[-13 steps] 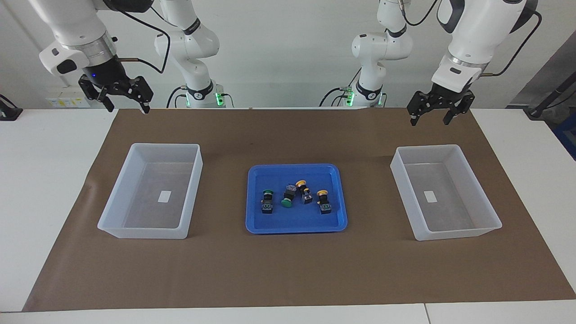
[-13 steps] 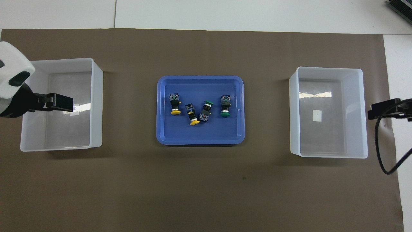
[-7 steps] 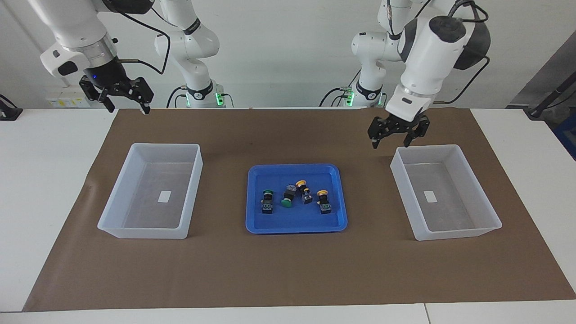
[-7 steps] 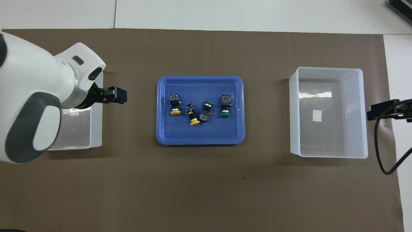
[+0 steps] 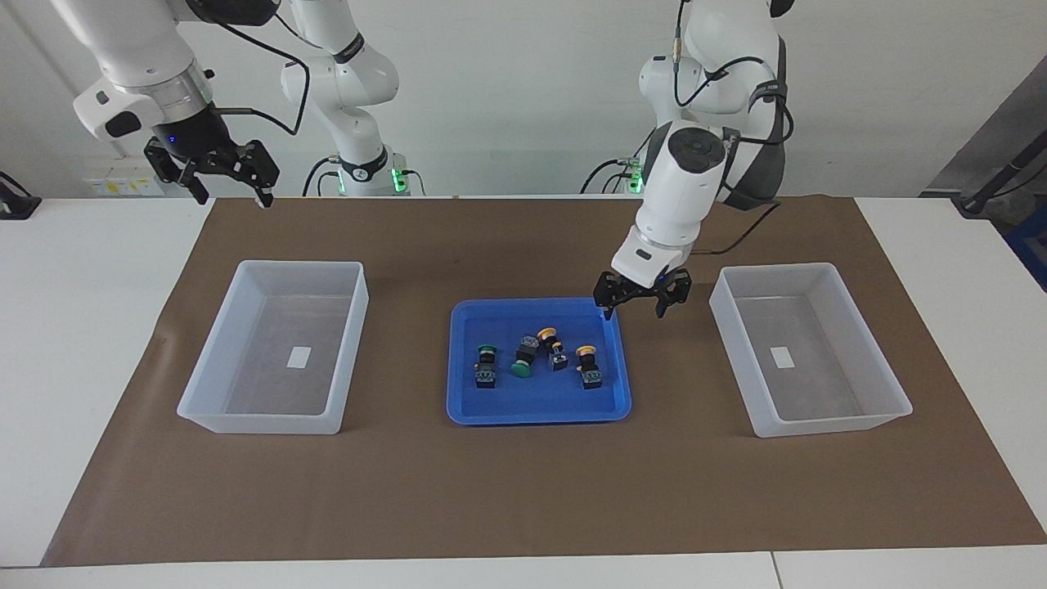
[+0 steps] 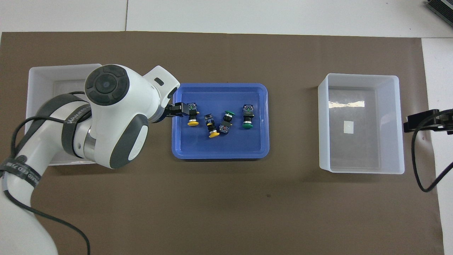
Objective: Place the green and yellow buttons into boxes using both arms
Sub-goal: 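Lower the left gripper onto a yellow button in the tray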
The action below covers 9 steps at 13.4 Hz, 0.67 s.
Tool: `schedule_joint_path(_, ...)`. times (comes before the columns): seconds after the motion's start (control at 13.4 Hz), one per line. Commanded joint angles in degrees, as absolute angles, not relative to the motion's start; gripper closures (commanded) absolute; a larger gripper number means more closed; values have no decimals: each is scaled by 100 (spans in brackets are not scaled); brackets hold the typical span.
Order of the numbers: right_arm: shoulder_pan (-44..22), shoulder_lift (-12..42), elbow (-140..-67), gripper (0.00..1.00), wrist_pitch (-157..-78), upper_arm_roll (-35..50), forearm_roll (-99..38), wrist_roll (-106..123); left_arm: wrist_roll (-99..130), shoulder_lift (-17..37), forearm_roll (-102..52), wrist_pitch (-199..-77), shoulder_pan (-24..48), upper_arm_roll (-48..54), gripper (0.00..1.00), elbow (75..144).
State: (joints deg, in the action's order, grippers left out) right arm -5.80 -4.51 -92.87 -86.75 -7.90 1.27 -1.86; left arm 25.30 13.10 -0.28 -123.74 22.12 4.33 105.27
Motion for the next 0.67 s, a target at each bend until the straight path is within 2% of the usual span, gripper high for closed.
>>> schedule_joint_path(0.0,-536,-571,-9439,0,-8798,-756,88,-246,2829,1809,-88,-12963,2522,334,0,10565)
schedule_joint_path(0.22,-536,-571,-9439,0,-8789,-756,88,-237,3014,2161,-88,-13551,2672,334,0,10573)
schedule_joint_path(0.6,-536,-580,-9448,0,-8789,-756,88,-229,3006,2329,-88,-13825,2645,325,0,10582)
